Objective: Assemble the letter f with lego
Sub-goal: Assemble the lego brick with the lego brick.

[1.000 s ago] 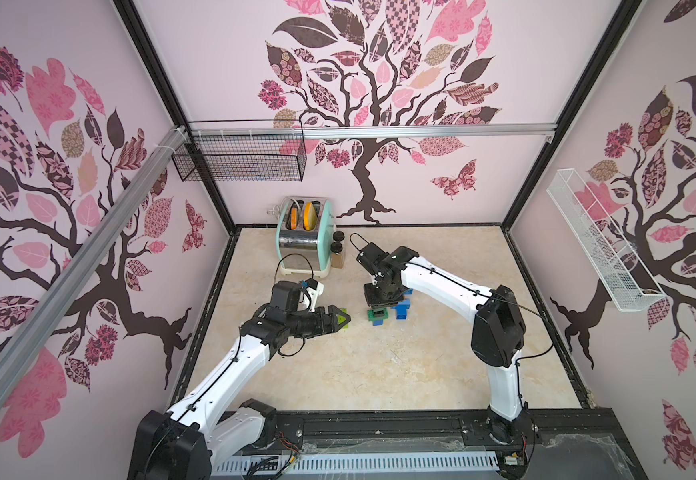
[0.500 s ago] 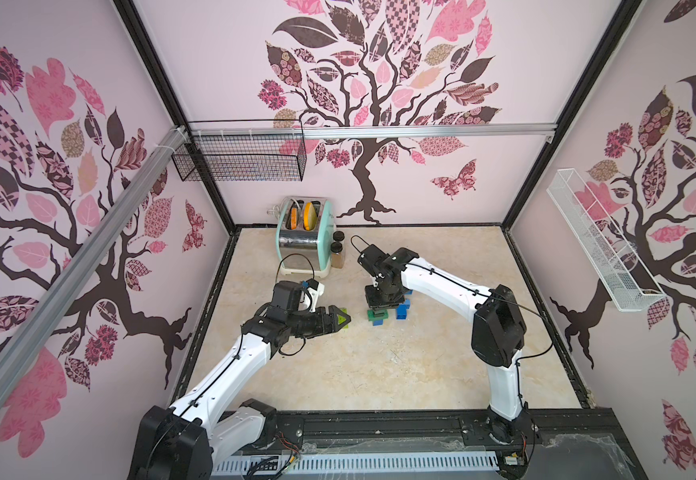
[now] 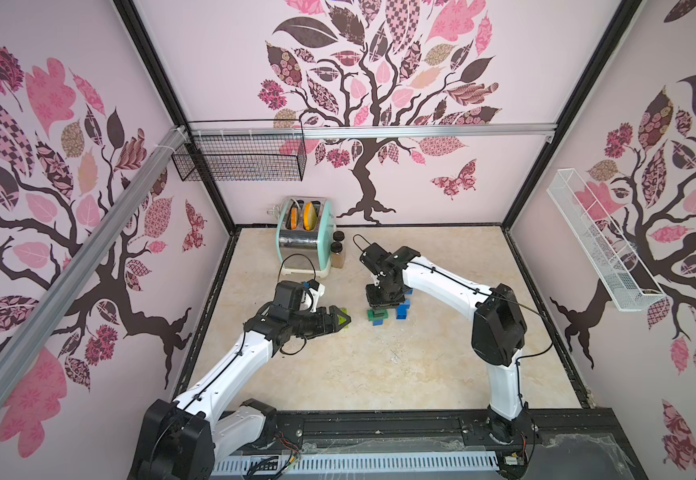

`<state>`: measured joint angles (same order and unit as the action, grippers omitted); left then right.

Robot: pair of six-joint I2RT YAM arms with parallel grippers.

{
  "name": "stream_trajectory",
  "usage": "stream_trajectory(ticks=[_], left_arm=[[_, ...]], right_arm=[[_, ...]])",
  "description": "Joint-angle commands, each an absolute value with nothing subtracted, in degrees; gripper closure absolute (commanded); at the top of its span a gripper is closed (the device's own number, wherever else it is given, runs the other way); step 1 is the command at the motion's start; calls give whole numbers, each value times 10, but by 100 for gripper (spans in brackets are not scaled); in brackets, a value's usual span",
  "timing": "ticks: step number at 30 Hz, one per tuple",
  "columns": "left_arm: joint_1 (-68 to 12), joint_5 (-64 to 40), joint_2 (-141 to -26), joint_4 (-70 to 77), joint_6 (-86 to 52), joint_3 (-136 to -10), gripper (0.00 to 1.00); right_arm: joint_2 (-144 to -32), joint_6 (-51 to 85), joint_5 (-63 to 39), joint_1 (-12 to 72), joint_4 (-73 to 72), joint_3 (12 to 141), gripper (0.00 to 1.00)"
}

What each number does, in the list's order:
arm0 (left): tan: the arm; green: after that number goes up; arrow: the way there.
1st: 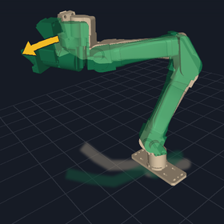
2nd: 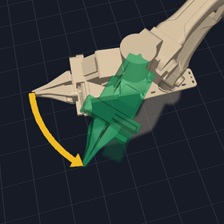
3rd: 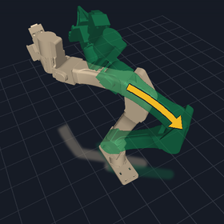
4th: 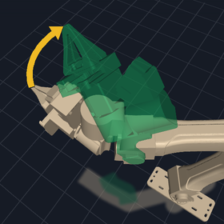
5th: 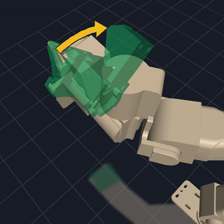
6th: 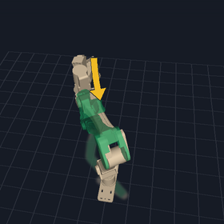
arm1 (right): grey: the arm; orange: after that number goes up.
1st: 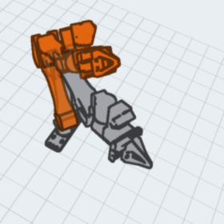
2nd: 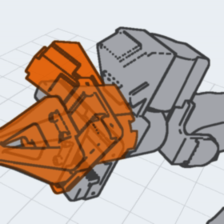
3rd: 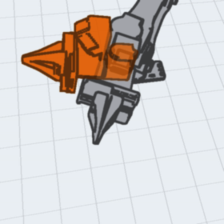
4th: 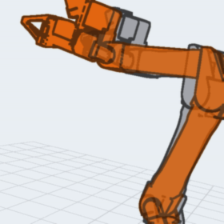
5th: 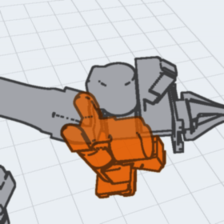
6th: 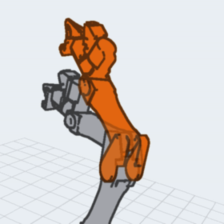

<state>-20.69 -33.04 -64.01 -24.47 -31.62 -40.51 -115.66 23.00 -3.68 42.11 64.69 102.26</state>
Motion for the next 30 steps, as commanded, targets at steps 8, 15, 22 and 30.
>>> stream_trajectory(ticks=[8,15,22,30], left_arm=[[-207,-328,-647,-231,-308,-416,16],[-208,-328,-648,-232,-308,-416,16],[-208,-327,-650,-232,-307,-416,16],[-207,-326,-653,-233,-306,-418,16]], right_arm=[[-1190,221,-48,415,663,1025,65],[-1190,217,-47,414,666,1028,64],[-1199,211,-38,414,674,1041,64],[-1207,205,-26,415,681,1044,64]])
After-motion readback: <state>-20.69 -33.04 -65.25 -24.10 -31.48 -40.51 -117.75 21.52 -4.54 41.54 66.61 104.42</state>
